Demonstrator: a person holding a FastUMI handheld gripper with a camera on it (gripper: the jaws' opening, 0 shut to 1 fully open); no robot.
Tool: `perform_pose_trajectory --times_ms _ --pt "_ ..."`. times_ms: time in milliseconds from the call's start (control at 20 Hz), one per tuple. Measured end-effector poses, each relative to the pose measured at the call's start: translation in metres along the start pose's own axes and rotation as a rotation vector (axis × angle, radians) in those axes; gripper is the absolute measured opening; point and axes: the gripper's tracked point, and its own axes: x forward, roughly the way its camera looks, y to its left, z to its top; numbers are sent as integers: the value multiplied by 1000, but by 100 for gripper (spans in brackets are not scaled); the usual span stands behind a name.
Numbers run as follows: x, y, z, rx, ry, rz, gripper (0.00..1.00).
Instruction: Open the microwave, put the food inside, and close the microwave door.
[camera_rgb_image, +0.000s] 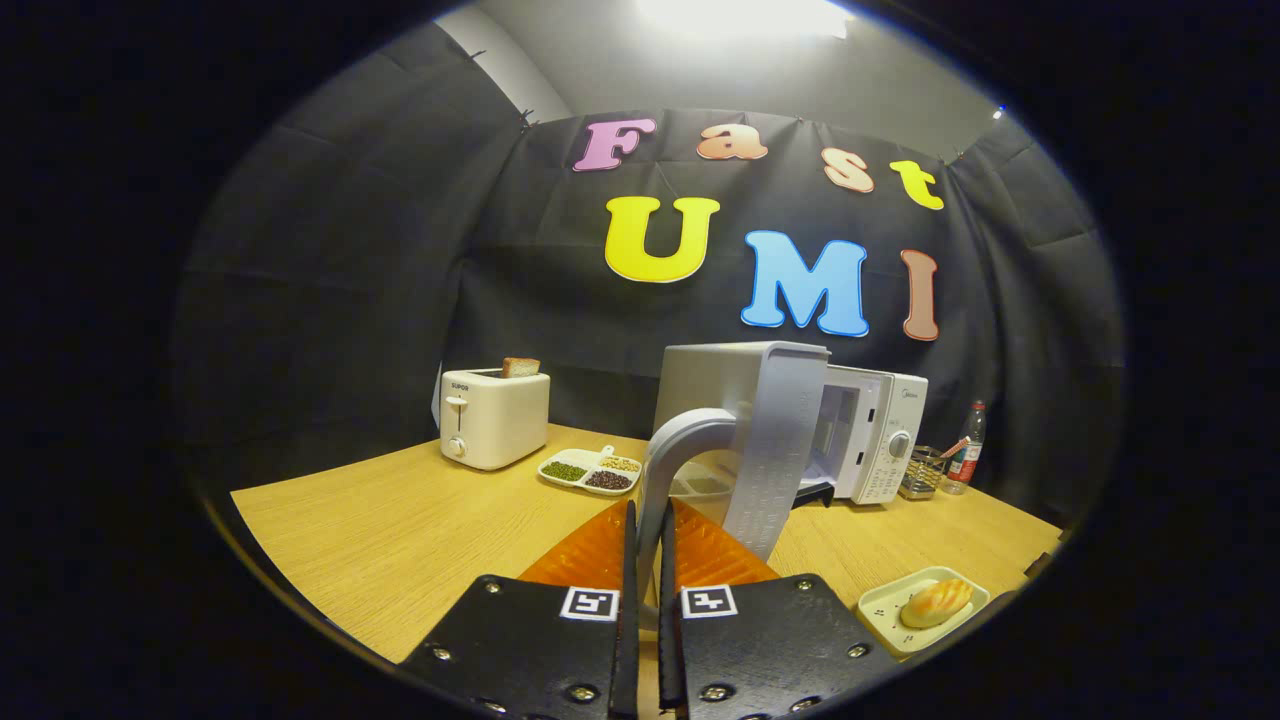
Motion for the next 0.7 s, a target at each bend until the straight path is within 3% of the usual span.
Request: perform_pose_trajectory --times_ms 150,350,700 --pt "-4 16 3 36 9 66 8" --pt "-8 5 1 58 39 82 8" --pt "-57 8 37 64 -66 263 9"
